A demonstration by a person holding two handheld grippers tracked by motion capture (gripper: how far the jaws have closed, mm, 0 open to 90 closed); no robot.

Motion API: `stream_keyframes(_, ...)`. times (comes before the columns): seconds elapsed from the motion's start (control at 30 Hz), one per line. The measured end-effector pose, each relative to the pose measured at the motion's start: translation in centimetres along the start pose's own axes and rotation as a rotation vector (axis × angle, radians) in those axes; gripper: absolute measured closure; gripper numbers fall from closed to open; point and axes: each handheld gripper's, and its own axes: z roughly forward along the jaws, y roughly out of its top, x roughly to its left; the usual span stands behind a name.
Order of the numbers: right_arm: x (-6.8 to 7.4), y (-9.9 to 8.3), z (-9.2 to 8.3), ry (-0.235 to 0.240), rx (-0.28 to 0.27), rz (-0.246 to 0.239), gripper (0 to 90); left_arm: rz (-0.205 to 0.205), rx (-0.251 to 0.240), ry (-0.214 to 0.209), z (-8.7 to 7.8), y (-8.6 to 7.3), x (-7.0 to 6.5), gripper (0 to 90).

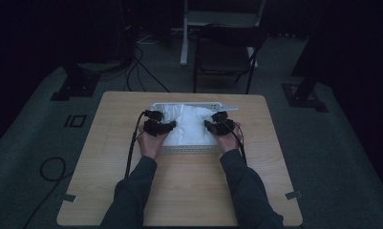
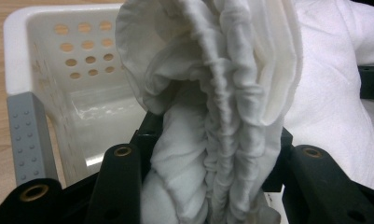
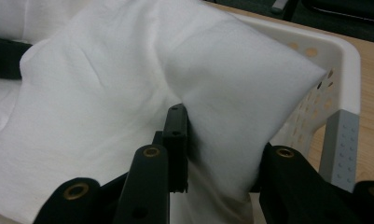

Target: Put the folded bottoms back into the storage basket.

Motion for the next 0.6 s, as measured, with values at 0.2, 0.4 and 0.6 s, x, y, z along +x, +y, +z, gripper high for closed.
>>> stream_keyframes(0.2, -0.06, -0.18, 0.12, -0.003, 0.011, 0.003, 71.3, -0.013, 0.025, 0.012, 0.35, -0.09, -0.05, 54.7)
stream_keyframes(0.4, -0.1, -0.54, 0.32, -0.003, 0.028, 0.006, 71.2, -0.018, 0.058, 0.021, 0.53, -0.28, -0.14, 54.3)
stream_keyframes(0.6, -0.19, -0.83, 0.67, 0.005, 0.061, 0.007, 70.9, -0.035, 0.11, 0.046, 0.9, -0.57, -0.01, 49.6)
